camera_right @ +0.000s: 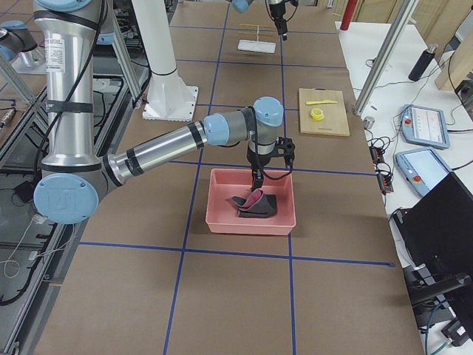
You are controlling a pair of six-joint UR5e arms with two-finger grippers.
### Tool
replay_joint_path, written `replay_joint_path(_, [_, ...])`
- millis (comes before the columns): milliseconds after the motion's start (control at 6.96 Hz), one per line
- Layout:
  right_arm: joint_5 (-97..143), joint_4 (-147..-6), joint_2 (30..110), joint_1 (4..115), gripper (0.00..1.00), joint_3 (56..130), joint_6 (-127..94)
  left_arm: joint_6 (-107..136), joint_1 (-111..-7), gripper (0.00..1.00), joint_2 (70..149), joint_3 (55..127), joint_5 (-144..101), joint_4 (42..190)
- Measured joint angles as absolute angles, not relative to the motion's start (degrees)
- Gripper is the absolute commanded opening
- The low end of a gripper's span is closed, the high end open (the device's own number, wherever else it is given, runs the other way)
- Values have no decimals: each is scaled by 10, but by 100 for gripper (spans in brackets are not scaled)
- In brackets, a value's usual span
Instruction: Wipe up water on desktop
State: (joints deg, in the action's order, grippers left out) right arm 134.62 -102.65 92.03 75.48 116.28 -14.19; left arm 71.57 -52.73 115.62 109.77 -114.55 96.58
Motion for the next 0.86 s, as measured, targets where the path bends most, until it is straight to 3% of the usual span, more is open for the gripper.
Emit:
replay_joint_path(431, [1339, -1021, 923, 783, 100, 1145, -136, 544, -644, 98, 1116, 1124, -1249, 901])
replay_joint_path(862, [1337, -1021, 923, 809, 100, 1121, -129, 153, -786, 98, 1029, 1100, -1267, 790])
